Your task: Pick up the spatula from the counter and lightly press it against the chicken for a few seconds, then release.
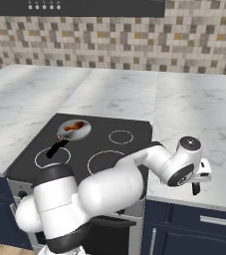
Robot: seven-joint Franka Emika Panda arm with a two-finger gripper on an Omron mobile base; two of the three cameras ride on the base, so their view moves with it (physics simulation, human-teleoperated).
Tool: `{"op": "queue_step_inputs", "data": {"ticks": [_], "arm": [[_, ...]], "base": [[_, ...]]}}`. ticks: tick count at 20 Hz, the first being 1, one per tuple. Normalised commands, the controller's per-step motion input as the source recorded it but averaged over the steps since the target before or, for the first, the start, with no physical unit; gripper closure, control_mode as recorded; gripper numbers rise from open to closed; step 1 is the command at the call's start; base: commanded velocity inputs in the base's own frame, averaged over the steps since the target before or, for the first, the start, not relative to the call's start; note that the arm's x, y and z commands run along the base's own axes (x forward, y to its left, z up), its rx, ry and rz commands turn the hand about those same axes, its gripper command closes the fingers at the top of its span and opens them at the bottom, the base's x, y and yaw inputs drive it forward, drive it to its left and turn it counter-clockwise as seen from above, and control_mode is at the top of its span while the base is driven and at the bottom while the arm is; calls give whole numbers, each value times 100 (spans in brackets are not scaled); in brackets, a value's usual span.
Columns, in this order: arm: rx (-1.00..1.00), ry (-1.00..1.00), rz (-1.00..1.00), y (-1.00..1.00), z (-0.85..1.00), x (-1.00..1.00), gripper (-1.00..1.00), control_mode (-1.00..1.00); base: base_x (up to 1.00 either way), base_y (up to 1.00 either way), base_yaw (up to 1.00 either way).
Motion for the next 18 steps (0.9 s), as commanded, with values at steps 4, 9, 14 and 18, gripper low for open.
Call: {"op": "queue_step_inputs", "data": {"ticks": [4,9,14,18], "arm": [[2,2,5,-14,-11,19,-100,-100],[3,1,4,-21,-10,16,-100,-100],[3,2,5,-23,-11,16,-100,-100],[2,3,4,-16,-14,19,-100,-100]], "base": [[0,0,0],[0,0,0],[0,0,0],[0,0,0]]}}
